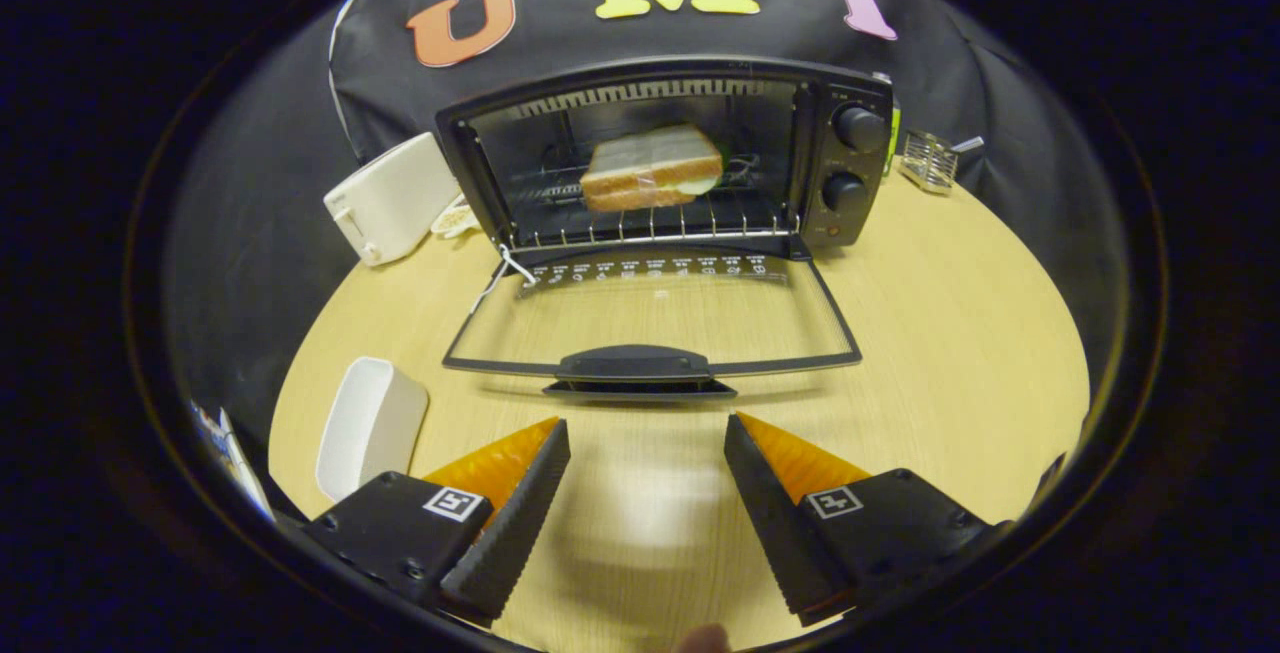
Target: Open the toaster oven, put the food inside, and close the toaster oven door.
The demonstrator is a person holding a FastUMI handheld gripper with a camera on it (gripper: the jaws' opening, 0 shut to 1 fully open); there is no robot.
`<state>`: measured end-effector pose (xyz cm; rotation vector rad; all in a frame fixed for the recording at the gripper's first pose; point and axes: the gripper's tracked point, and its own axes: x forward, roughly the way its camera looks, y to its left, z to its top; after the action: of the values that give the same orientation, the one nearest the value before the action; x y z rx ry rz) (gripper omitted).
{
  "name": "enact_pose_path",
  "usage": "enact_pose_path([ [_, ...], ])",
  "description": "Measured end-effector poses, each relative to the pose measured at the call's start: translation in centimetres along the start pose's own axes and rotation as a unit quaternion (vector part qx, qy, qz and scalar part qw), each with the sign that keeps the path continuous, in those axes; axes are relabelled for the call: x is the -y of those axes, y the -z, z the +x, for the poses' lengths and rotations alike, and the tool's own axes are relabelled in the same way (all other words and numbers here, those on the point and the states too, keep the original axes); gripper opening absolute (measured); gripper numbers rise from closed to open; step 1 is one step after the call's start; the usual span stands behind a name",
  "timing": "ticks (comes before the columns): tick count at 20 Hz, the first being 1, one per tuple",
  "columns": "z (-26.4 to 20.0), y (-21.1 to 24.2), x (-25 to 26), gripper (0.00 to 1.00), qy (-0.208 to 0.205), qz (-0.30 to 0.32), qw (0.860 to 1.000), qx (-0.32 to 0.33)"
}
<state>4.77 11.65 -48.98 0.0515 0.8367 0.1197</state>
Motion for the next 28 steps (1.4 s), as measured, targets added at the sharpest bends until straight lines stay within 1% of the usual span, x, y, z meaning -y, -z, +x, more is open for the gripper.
enact_pose_path([
  [4, 1.3, 0.0, 0.2, 1.0, 0.009, -0.009, 1.0, -0.002],
  [7, 2.3, 0.4, 0.1, 1.0, 0.013, -0.003, 1.0, -0.013],
  [11, 3.0, -0.2, 0.4, 1.0, 0.026, -0.003, 1.0, -0.006],
  [16, 1.6, -1.1, 0.2, 1.0, 0.019, 0.009, 1.0, 0.001],
  [21, -1.9, -4.0, 0.0, 1.0, 0.011, 0.021, 0.999, 0.038],
  [24, -3.7, -8.0, 0.1, 1.0, 0.012, -0.009, 0.996, 0.088],
  [26, -4.4, -9.8, -0.1, 1.0, 0.005, -0.01, 0.994, 0.107],
  [28, -5.2, -11.2, 0.0, 1.0, 0.01, -0.019, 0.992, 0.125],
])
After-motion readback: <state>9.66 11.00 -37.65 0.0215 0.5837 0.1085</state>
